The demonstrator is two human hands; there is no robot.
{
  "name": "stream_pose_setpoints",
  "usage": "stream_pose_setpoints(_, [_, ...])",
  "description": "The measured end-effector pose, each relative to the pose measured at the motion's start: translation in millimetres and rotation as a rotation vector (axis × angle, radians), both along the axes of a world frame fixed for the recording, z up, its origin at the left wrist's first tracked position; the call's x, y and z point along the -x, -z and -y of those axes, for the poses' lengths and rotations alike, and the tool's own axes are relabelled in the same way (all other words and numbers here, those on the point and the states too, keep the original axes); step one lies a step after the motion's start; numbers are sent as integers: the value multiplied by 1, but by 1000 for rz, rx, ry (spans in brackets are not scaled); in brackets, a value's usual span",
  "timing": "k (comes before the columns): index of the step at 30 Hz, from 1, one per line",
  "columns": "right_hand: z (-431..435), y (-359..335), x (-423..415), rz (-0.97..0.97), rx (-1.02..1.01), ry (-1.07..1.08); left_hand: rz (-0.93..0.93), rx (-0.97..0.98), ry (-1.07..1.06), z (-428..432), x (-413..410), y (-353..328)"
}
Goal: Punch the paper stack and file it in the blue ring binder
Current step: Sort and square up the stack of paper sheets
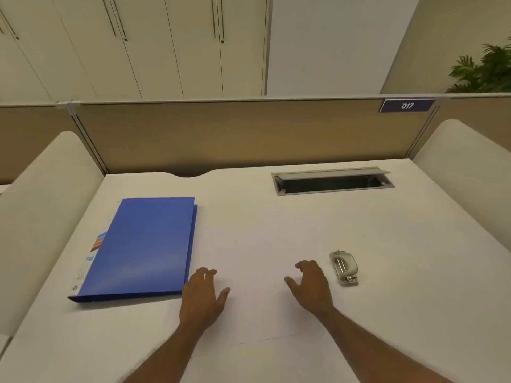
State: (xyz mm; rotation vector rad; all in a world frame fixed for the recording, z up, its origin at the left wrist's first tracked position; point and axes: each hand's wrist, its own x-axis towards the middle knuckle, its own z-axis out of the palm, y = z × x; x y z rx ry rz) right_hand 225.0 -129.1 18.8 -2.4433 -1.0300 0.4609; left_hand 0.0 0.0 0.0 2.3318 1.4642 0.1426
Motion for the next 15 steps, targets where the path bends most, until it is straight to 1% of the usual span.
stream_pose_setpoints(2, [-8, 4, 3, -126, 41, 146, -16, -9, -141, 5, -4, 3])
stream_pose_setpoints(4, [-15, 5, 10, -176, 141, 221, -17, -6, -270, 10, -7, 5])
stream_pose_setpoints(6, [-23, 10, 19, -154, 209, 251, -46, 40, -344, 13, -10, 7])
stream_pose_setpoints(8, [-28, 13, 26, -103, 243, 280, -102, 60, -377, 11, -13, 8])
stream_pose_setpoints(10, [-33, 14, 32, -61, 269, 304, -118, 70, -407, 12, -17, 9])
stream_pose_setpoints(15, [-43, 16, 33, -128, 302, 328, -50, 144, -512, 12, -30, 8])
